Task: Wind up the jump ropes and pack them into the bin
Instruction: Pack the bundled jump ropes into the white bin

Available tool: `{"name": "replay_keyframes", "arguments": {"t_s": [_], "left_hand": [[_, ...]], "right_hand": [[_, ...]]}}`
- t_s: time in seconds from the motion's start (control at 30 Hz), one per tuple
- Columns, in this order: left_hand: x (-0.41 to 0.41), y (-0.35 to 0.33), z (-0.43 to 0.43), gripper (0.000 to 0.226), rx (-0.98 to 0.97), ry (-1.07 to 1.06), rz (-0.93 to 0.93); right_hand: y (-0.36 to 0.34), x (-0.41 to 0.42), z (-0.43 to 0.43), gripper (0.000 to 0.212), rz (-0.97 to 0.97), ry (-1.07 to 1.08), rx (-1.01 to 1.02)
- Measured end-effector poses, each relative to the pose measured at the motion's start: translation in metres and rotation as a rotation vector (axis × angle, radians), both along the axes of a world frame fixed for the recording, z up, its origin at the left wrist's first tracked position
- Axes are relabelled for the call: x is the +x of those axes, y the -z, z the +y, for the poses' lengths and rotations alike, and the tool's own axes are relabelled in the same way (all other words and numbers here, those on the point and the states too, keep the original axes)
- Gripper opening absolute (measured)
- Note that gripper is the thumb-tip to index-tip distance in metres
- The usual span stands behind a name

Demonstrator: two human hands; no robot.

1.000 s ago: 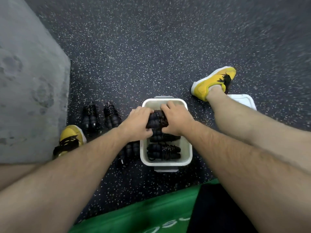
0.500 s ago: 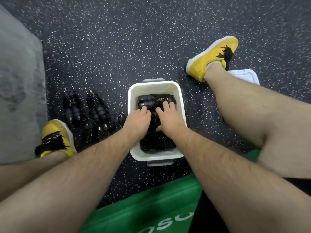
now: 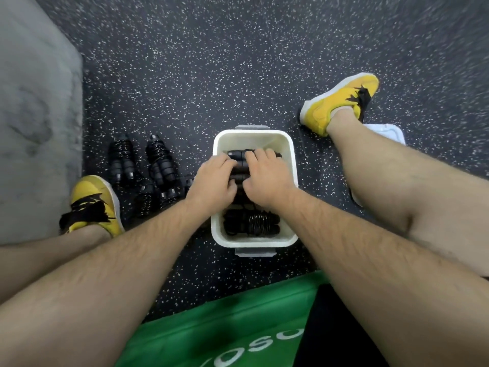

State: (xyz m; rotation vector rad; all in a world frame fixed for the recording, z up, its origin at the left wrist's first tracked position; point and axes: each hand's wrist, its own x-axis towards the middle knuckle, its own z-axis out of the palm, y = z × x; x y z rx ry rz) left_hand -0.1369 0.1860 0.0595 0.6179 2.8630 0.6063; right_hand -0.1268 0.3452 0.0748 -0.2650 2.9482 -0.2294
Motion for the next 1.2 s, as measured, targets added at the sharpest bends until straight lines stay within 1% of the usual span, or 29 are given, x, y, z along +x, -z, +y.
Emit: {"name": "replay_keyframes", "arguments": {"t_s": [0.07, 0.17, 0.27, 0.33, 0.43, 0.53, 0.6, 0.67, 0.73, 0.8, 0.87, 0.93, 1.03, 1.13, 1.2], "left_hand": [[-0.003, -0.003, -0.013, 0.035, 0.053, -0.132, 0.042], [-0.012, -0.001, -0.038, 0.031, 0.063, -0.323, 0.058], [-0.022, 0.007, -0.070, 0.037, 0.022, -0.478, 0.033], [-0.030, 0.015, -0.090, 0.045, -0.058, -0.556, -0.013], [-0.041, 0.034, -0.116, 0.057, -0.183, -0.642, -0.140], [-0.050, 0.058, -0.131, 0.077, -0.183, -0.710, -0.309], [-0.058, 0.070, -0.134, 0.090, -0.186, -0.711, -0.416], [-0.068, 0.080, -0.132, 0.100, -0.161, -0.713, -0.500], [-0.076, 0.087, -0.129, 0.103, -0.142, -0.714, -0.537], [-0.079, 0.088, -0.128, 0.102, -0.133, -0.690, -0.536], [-0.078, 0.084, -0.128, 0.102, -0.098, -0.690, -0.493], [-0.073, 0.075, -0.131, 0.101, -0.115, -0.645, -0.372], [-0.066, 0.057, -0.138, 0.101, -0.118, -0.537, -0.217], [-0.061, 0.024, -0.136, 0.103, -0.084, -0.355, -0.159], [-0.055, -0.002, -0.124, 0.102, -0.093, -0.208, -0.131]], "right_hand": [[-0.006, -0.011, -0.018, 0.034, 0.085, -0.062, 0.006], [-0.011, -0.030, -0.049, 0.043, 0.144, -0.201, 0.026], [-0.008, -0.048, -0.084, 0.048, 0.152, -0.322, 0.002], [-0.001, -0.059, -0.106, 0.050, 0.111, -0.380, 0.031], [0.014, -0.075, -0.133, 0.056, 0.024, -0.432, 0.069], [0.034, -0.090, -0.155, 0.064, -0.026, -0.446, 0.108], [0.046, -0.098, -0.166, 0.069, -0.054, -0.454, 0.141], [0.056, -0.103, -0.174, 0.073, -0.062, -0.466, 0.171], [0.063, -0.107, -0.177, 0.074, -0.056, -0.476, 0.172], [0.065, -0.108, -0.176, 0.072, -0.042, -0.480, 0.150], [0.062, -0.110, -0.171, 0.069, -0.039, -0.477, 0.134], [0.054, -0.111, -0.165, 0.071, -0.026, -0.471, 0.146], [0.036, -0.108, -0.152, 0.073, 0.058, -0.468, 0.177], [0.010, -0.098, -0.133, 0.076, 0.135, -0.435, 0.151], [-0.012, -0.091, -0.116, 0.080, 0.094, -0.413, 0.137]]}}
